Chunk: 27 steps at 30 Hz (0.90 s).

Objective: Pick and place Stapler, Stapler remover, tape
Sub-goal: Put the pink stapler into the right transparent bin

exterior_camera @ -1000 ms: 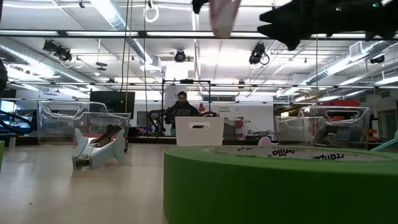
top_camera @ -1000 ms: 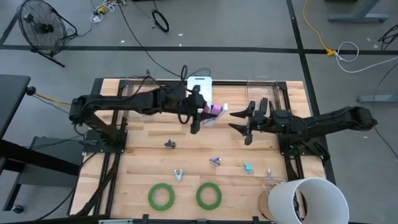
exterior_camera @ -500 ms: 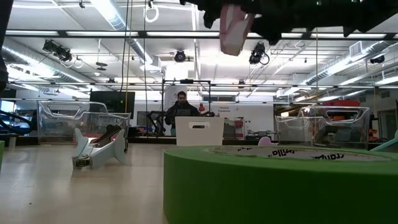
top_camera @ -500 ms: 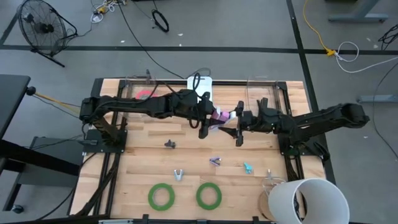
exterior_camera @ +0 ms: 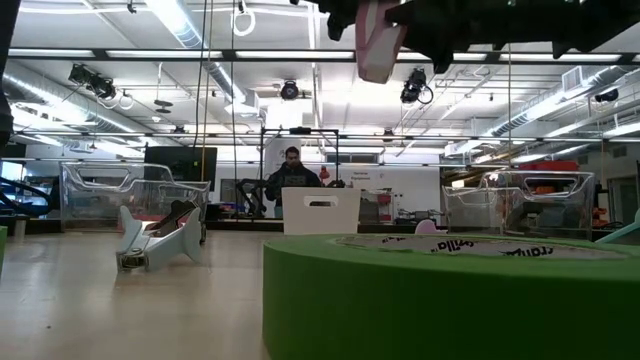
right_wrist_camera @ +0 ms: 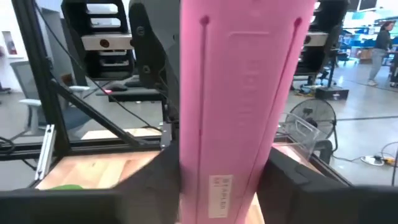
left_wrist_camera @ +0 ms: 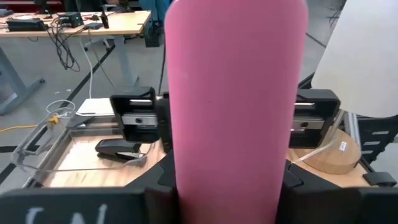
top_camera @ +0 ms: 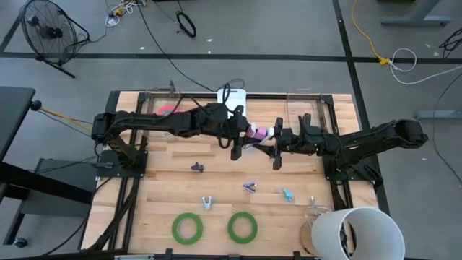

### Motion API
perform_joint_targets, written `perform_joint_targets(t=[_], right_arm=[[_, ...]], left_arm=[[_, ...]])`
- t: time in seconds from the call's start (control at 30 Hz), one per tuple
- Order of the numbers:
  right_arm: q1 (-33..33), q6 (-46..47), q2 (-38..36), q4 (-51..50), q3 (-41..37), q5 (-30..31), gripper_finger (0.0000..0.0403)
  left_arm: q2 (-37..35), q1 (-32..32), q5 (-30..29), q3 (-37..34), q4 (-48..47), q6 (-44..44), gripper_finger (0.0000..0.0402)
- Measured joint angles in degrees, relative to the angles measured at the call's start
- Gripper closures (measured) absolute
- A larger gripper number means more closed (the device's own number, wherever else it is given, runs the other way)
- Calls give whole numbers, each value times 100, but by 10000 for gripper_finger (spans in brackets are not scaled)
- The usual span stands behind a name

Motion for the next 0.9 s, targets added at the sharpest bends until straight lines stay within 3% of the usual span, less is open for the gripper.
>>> perform_joint_targets(t=[0.27,0.47,0.57,0.9], right_arm=[[-6,-13,0,-48,0,43,264],[-9,-102,-17,-180,-7,100,264],[-10,-92,-150,-332,-7,236,264],[-13,88,-1534,-2264,-9,1072,264]], left_arm=[[0,4,19,0,-37,19,274],[-13,-12,-173,0,-280,-16,163],[-39,-7,-256,2,-458,-14,127],[-435,-2,-1192,9,-1605,279,113]])
